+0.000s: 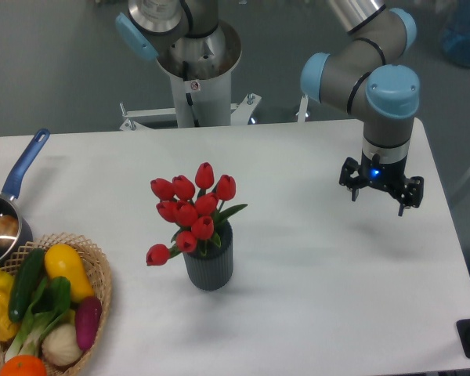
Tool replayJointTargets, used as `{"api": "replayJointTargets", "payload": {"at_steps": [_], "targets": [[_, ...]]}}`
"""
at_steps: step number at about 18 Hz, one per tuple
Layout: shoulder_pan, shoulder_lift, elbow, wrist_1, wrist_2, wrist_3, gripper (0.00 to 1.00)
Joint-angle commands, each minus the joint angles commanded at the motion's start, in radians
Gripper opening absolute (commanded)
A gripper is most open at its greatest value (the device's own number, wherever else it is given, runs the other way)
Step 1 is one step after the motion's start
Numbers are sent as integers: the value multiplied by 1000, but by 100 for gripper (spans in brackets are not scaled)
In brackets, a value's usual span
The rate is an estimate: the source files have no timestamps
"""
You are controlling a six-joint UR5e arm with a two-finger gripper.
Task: Pick up the flowers from the vase
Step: 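Move the open gripper toward the red tulip bunch above the vase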
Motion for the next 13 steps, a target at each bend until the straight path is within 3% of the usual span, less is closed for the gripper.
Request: {"api": "replayJointTargets", "payload": {"at_steps": [7, 13], "targets": [[-37, 0, -14, 8, -20, -3, 100], [-55, 49, -120, 15, -51, -3, 100]]}}
